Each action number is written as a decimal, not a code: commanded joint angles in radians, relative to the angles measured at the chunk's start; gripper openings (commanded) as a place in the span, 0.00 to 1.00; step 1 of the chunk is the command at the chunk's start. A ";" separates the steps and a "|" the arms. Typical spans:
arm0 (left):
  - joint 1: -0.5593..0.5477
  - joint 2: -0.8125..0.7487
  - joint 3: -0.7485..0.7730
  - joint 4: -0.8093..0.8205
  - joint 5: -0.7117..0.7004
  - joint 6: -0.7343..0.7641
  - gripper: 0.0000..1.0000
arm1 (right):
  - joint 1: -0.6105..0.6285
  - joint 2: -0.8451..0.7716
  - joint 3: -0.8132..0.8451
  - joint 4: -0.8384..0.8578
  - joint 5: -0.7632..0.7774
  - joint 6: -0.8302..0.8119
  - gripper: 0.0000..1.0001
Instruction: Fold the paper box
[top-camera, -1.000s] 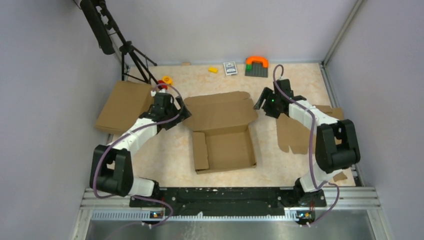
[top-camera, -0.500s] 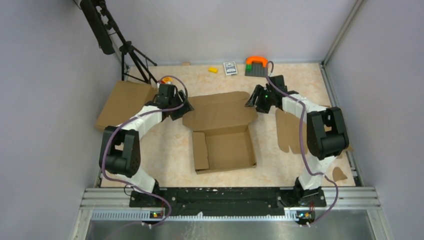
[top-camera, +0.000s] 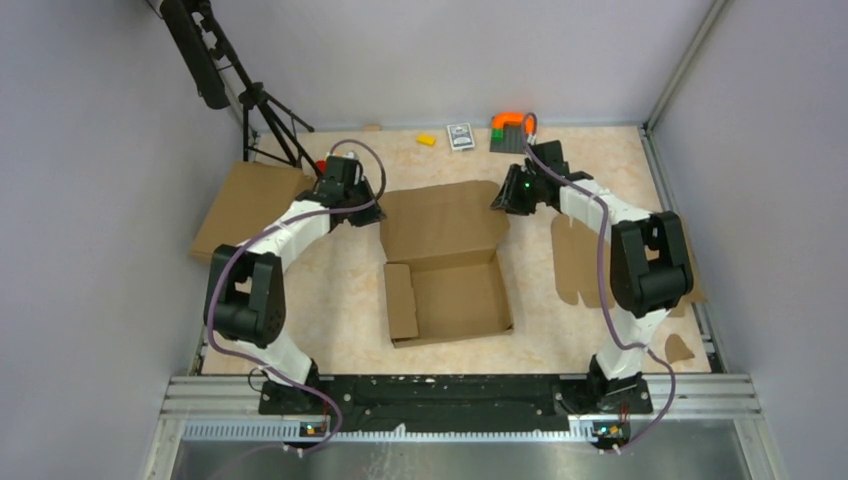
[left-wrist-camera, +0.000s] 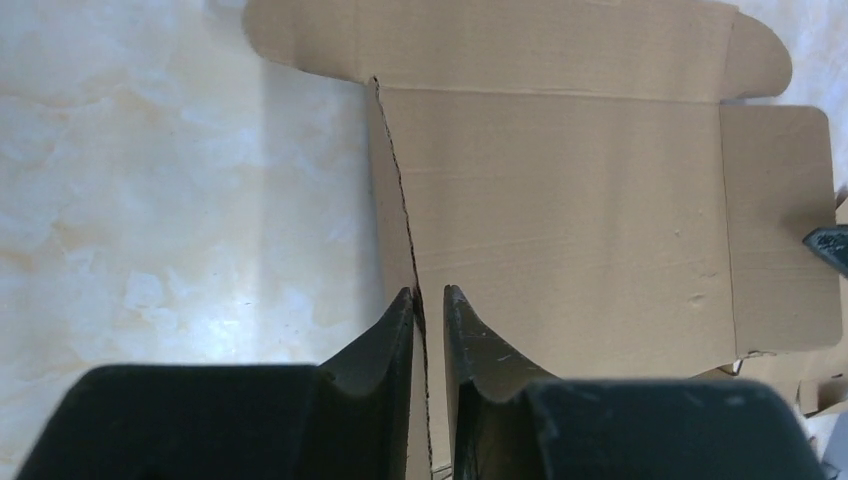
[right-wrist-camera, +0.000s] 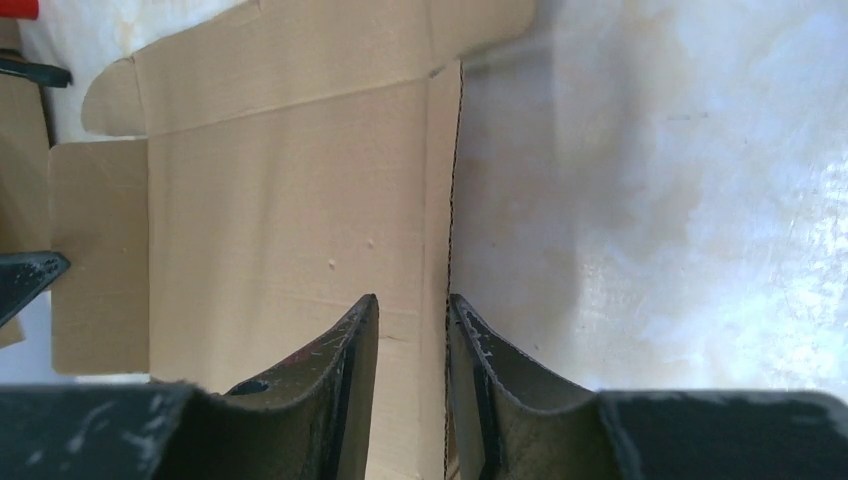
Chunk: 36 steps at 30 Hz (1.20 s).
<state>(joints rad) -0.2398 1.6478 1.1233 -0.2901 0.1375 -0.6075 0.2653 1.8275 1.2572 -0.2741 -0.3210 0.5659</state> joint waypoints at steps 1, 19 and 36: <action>-0.042 0.035 0.084 -0.064 -0.038 0.069 0.18 | 0.072 0.010 0.130 -0.106 0.148 -0.100 0.31; -0.068 0.110 0.203 -0.230 -0.121 0.152 0.18 | 0.161 0.121 0.319 -0.338 0.361 -0.227 0.23; -0.106 0.046 0.201 -0.159 -0.210 0.178 0.00 | 0.210 0.092 0.384 -0.329 0.480 -0.231 0.00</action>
<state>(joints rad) -0.3252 1.7977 1.3403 -0.5407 -0.0048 -0.4458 0.4583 1.9965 1.6085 -0.6514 0.0845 0.3332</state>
